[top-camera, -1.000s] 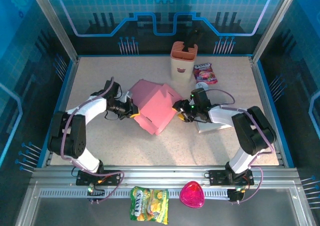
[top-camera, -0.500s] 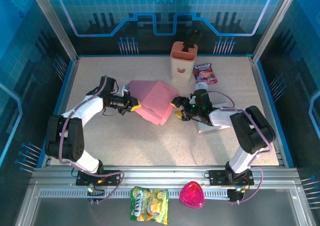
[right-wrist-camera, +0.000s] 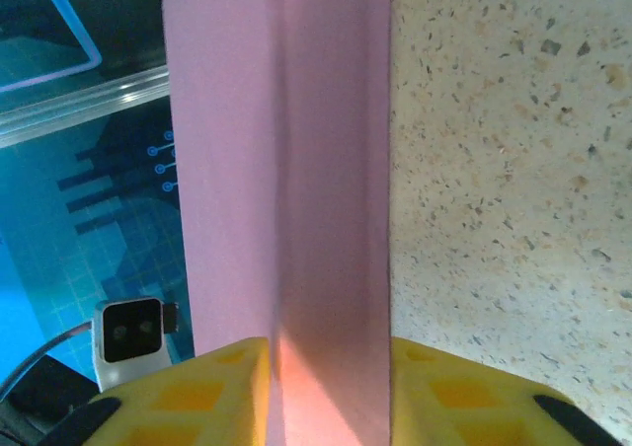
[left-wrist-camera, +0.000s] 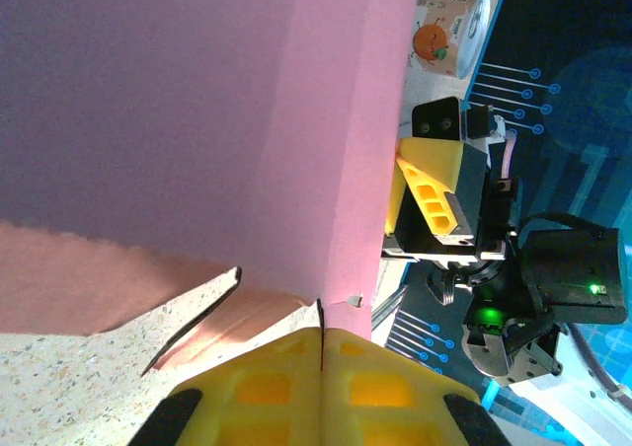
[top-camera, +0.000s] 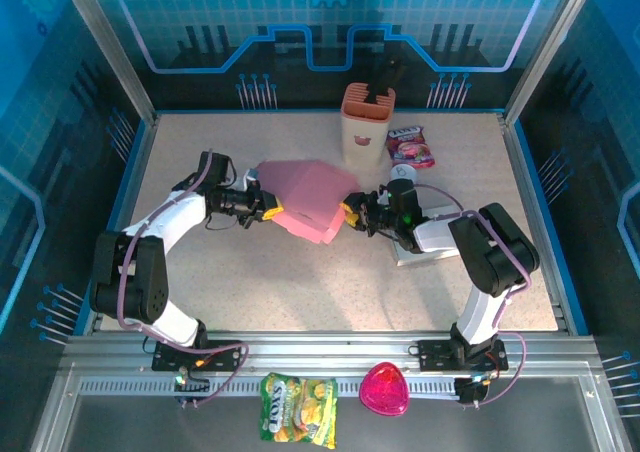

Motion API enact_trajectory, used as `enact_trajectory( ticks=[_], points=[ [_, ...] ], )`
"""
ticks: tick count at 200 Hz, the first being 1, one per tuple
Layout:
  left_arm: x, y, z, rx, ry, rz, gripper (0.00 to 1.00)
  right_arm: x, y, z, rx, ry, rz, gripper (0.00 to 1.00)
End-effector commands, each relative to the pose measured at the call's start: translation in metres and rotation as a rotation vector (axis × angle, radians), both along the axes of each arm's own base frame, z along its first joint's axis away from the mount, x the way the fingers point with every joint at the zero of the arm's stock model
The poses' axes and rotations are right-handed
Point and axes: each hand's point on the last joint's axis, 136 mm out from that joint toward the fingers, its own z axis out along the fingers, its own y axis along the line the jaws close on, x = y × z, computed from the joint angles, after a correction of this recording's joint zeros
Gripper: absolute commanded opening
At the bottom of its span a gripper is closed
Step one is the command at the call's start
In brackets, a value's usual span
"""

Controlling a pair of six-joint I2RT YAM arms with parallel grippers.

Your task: Fold the paper box

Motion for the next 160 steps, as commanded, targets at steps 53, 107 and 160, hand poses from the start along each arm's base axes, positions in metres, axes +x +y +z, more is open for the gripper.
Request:
enact_trajectory(
  ticks=[53,107,160],
  points=[
    [-0.001,0.001,0.009,-0.032,-0.005,-0.002,0.00,0.011,-0.005,0.020,0.027,-0.053,-0.027,0.18],
    [-0.001,0.002,0.010,-0.015,-0.005,0.002,0.11,0.017,-0.007,0.036,0.018,-0.083,-0.045,0.00],
    [0.005,0.030,0.050,0.189,-0.169,0.099,0.55,0.010,0.001,0.106,-0.075,-0.186,-0.041,0.00]
  ],
)
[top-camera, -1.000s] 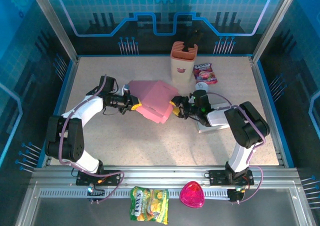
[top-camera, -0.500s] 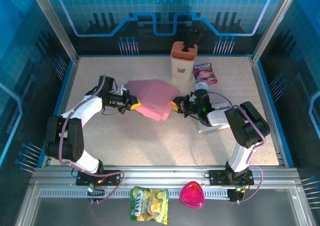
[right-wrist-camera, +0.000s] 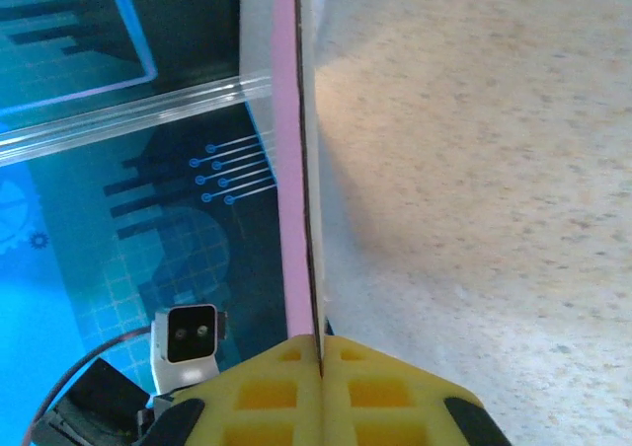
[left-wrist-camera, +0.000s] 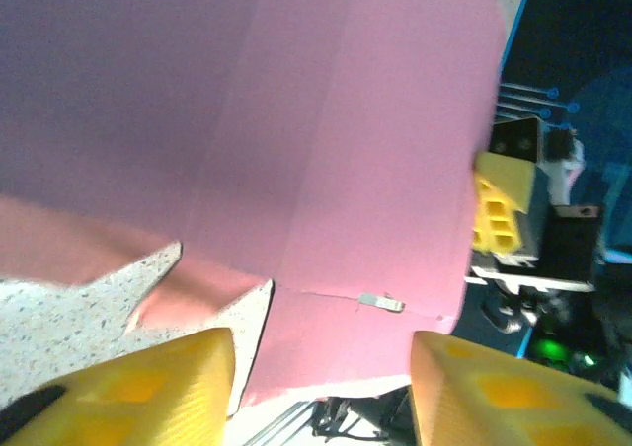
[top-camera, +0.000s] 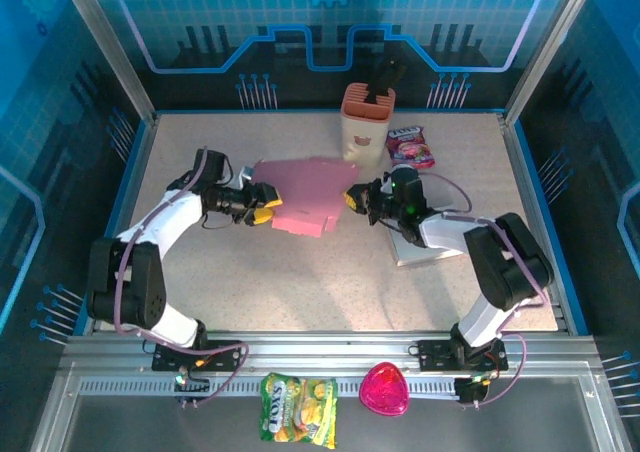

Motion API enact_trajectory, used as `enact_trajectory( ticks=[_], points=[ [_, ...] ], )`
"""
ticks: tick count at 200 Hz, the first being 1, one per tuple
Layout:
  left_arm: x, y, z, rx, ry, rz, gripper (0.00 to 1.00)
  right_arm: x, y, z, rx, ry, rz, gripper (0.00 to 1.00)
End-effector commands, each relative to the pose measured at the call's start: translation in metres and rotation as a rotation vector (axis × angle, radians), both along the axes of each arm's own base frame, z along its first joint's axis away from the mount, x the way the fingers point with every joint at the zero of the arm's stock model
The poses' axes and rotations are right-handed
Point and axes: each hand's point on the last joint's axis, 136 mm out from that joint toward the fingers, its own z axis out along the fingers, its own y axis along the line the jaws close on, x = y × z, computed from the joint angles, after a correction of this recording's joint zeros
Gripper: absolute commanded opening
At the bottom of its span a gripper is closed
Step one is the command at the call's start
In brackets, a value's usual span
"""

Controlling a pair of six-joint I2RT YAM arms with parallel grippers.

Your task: Fold the paper box

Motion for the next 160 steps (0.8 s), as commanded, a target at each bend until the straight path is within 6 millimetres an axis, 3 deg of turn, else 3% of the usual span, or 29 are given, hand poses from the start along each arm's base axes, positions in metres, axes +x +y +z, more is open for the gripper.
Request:
enact_trajectory(
  ticks=[1,7,11,45,76,100,115,131,160],
  points=[
    [0.003,0.016,0.038,0.106,-0.127,0.059,0.55,-0.004,0.005,0.049,-0.069,-0.094,0.000,0.00],
    [0.004,0.019,0.045,0.120,-0.153,0.078,0.55,-0.009,0.004,0.051,-0.093,-0.091,-0.005,0.00],
    [0.004,0.022,0.049,0.130,-0.170,0.091,0.55,-0.007,0.006,0.067,-0.093,-0.121,-0.011,0.00],
    [-0.001,0.040,0.076,0.215,-0.290,0.177,0.57,-0.032,0.005,0.112,-0.213,-0.177,-0.036,0.00],
    [-0.010,0.053,0.086,0.322,-0.341,0.192,0.57,-0.060,0.007,0.148,-0.327,-0.182,-0.047,0.00],
    [-0.011,0.055,0.092,0.330,-0.364,0.199,0.56,-0.082,0.024,0.175,-0.412,-0.193,-0.055,0.00],
    [-0.010,0.052,0.089,0.309,-0.345,0.191,0.55,-0.084,0.036,0.173,-0.455,-0.172,-0.069,0.00],
    [-0.010,0.048,0.086,0.286,-0.325,0.186,0.54,-0.074,0.048,0.153,-0.495,-0.114,-0.080,0.00],
    [-0.014,0.045,0.081,0.270,-0.307,0.163,0.52,-0.031,0.077,0.128,-0.450,-0.114,-0.109,0.00]
  ],
)
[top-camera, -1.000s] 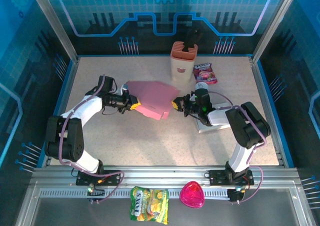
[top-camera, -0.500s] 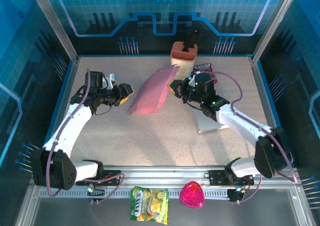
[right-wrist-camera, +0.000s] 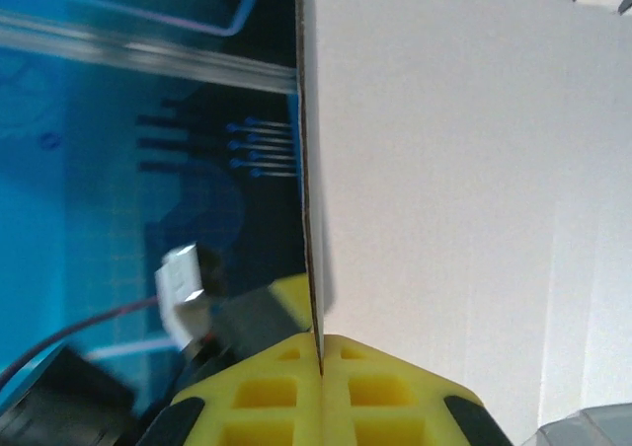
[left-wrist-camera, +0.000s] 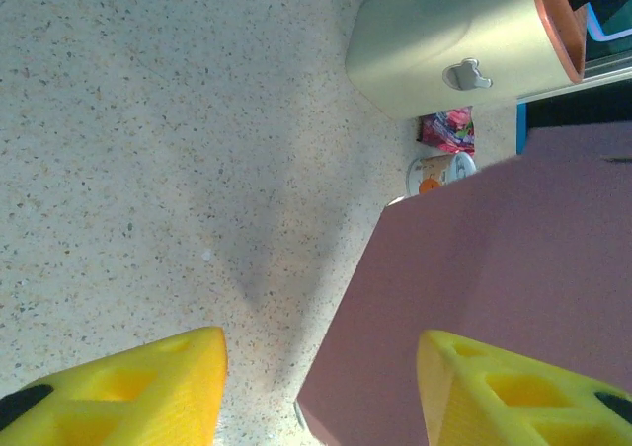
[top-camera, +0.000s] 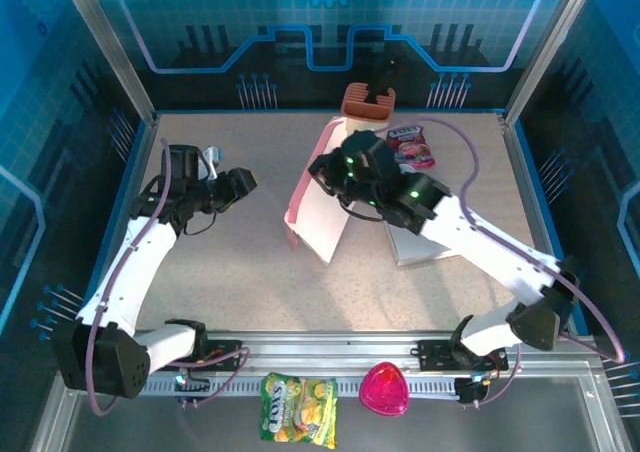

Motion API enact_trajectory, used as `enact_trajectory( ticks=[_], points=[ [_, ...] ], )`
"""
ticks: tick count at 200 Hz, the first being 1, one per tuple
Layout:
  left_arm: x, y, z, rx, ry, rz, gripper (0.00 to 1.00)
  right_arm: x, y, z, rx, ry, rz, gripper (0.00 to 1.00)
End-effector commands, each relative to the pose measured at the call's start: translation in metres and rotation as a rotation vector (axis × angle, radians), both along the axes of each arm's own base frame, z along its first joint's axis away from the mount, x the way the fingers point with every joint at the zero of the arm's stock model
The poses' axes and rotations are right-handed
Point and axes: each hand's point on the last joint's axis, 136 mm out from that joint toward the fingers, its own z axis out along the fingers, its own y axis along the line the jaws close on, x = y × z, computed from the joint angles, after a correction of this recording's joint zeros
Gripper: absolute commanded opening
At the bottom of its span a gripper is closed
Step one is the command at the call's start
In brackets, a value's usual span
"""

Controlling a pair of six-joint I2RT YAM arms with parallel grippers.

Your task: Fold the paper box

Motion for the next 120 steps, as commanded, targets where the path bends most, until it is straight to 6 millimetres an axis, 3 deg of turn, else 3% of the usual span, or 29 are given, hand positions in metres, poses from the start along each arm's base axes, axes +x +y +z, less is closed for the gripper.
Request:
enact_trajectory(
  ticks=[1,18,40,97,120],
  points=[
    [-0.005,-0.004,0.000,-0.006,0.018,-0.031,0.52,0.037,0.005,-0.049,-0.077,0.052,-0.091,0.00],
    [-0.012,-0.003,-0.007,0.013,0.037,-0.042,0.51,0.057,0.022,-0.062,-0.070,0.045,-0.062,0.00],
    [-0.022,0.000,-0.018,0.057,0.068,-0.061,0.49,0.069,0.039,-0.086,-0.036,0.066,-0.024,0.00],
    [-0.045,-0.002,-0.052,0.083,0.146,-0.116,0.45,0.072,0.052,-0.123,0.013,0.069,0.047,0.00],
    [-0.048,-0.014,-0.050,0.068,0.131,-0.154,0.45,0.070,0.050,-0.136,0.030,0.071,0.059,0.00]
  ],
)
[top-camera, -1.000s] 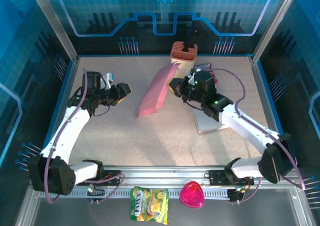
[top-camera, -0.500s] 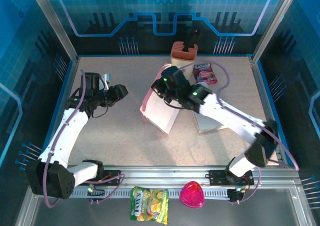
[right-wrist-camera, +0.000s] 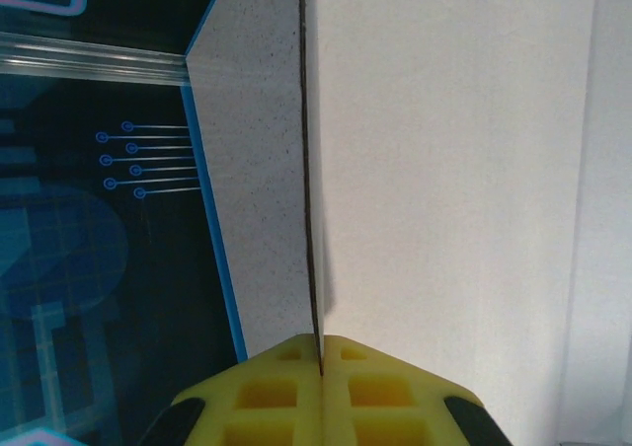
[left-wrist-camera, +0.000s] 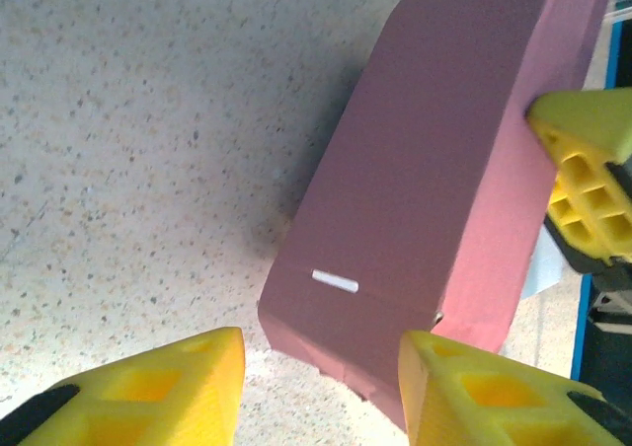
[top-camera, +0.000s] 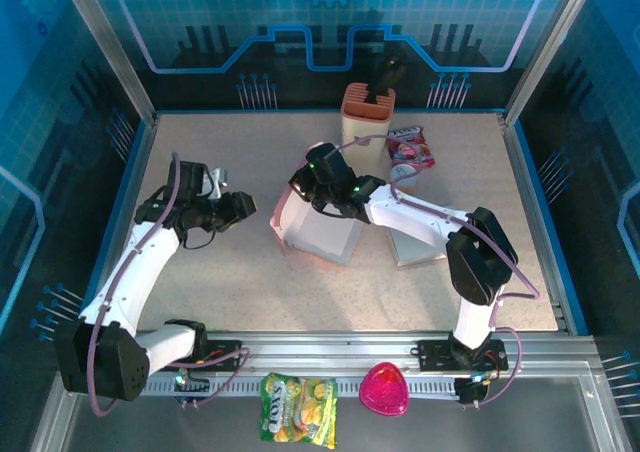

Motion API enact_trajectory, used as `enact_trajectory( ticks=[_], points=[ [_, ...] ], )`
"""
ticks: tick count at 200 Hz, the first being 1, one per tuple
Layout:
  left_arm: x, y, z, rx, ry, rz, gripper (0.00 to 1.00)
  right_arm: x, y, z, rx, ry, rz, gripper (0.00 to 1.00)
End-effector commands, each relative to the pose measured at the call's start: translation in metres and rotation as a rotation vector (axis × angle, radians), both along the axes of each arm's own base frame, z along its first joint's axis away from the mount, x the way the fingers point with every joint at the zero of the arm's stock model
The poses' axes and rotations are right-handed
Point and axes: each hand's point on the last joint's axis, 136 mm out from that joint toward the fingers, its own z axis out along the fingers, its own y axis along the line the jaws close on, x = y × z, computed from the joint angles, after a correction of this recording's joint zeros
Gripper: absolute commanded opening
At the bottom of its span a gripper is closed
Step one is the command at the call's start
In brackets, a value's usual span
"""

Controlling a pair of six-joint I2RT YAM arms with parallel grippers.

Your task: Fold the paper box

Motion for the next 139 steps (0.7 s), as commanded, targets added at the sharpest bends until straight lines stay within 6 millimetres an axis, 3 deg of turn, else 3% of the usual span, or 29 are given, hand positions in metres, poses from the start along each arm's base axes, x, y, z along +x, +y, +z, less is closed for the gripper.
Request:
enact_trajectory(
  ticks=[1,17,49,70,98,139],
  points=[
    [-0.012,-0.014,0.003,-0.010,-0.017,-0.077,0.45,0.006,0.002,-0.002,0.064,-0.034,0.025,0.00],
    [-0.016,-0.021,0.003,0.041,-0.032,-0.110,0.46,0.005,0.002,-0.006,0.077,-0.035,0.027,0.00],
    [-0.025,-0.025,-0.019,0.033,0.061,-0.078,0.46,0.007,0.004,-0.010,0.098,-0.065,0.043,0.00],
    [-0.028,-0.030,-0.024,0.028,0.039,-0.062,0.43,0.005,0.003,-0.019,0.122,-0.074,0.057,0.00],
    [-0.030,-0.029,-0.028,0.041,-0.004,-0.046,0.41,0.002,0.001,-0.025,0.152,-0.097,0.080,0.00],
    [-0.038,-0.023,-0.047,0.080,0.021,-0.043,0.38,-0.004,-0.007,-0.049,0.148,-0.066,0.104,0.00]
  ],
)
